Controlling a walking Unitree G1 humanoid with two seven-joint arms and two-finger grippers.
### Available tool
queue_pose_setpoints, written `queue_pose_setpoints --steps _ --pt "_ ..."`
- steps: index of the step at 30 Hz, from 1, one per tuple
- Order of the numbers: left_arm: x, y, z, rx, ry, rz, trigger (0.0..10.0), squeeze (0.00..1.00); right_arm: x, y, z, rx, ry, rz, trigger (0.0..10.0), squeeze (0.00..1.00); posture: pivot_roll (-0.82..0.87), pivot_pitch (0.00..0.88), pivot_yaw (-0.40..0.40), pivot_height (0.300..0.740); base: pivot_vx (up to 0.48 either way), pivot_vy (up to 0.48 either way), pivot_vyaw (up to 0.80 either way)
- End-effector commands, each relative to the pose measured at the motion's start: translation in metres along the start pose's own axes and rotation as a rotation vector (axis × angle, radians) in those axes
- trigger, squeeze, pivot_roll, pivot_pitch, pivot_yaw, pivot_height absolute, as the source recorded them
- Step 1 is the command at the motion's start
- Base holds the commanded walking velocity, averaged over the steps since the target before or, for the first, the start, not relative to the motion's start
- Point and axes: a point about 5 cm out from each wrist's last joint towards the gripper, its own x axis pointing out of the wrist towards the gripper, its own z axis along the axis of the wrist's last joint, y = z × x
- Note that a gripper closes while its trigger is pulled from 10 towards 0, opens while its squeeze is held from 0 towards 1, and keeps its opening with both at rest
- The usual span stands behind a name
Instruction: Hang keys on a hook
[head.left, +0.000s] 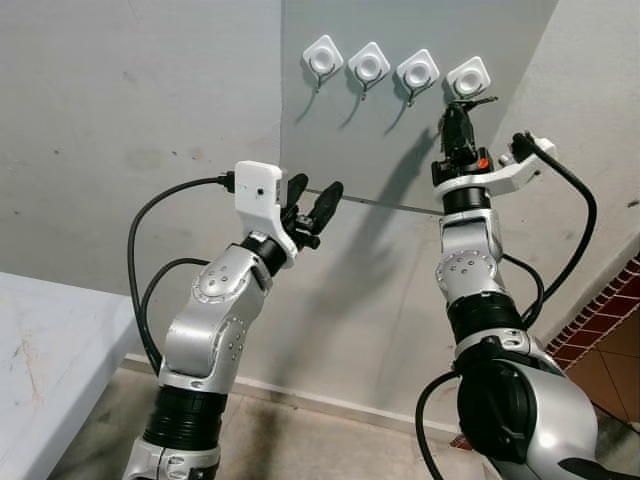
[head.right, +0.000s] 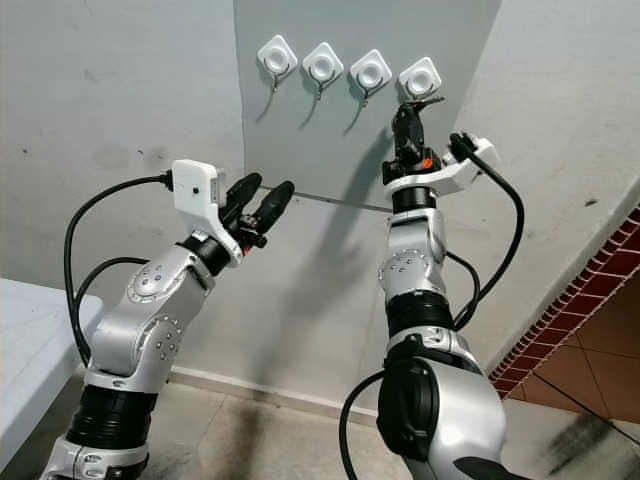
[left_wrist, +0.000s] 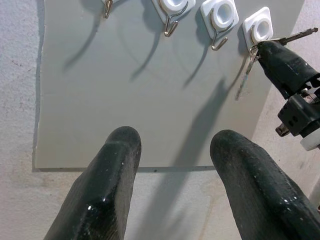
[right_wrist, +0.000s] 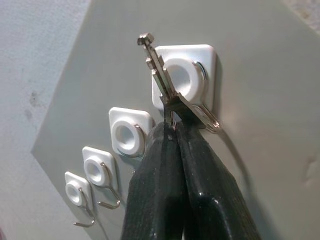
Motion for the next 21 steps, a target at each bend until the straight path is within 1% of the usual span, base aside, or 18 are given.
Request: queue_pose_setpoints --steps 1,8,10,21 --pt "0.0 -0.004 0.002 0.002 -0.003 -0.011 10.0 0.0 0.008 0.009 0.011 -0.011 -0.055 0.046 10.0 0.0 0.02 0.015 -0.057 0.74 0.0 0.0 0.0" --pt "0.0 -0.004 0.002 0.0 -0.003 -0.011 10.0 0.0 0.007 0.004 0.016 0.004 -0.092 0.011 10.0 0.0 0.02 0.015 -0.057 0.74 0.0 0.0 0.0" --pt "0.0 -0.003 0.001 0.0 -0.003 -0.011 10.0 0.0 0.006 0.004 0.018 0.012 -0.109 0.018 10.0 0.0 0.02 0.015 -0.057 0.74 0.0 0.0 0.0" --pt "0.0 -0.004 0.001 -0.001 -0.001 -0.014 10.0 0.0 0.002 -0.004 0.019 0.039 -0.125 -0.037 10.0 0.0 0.02 0.017 -0.055 0.74 0.0 0.0 0.0"
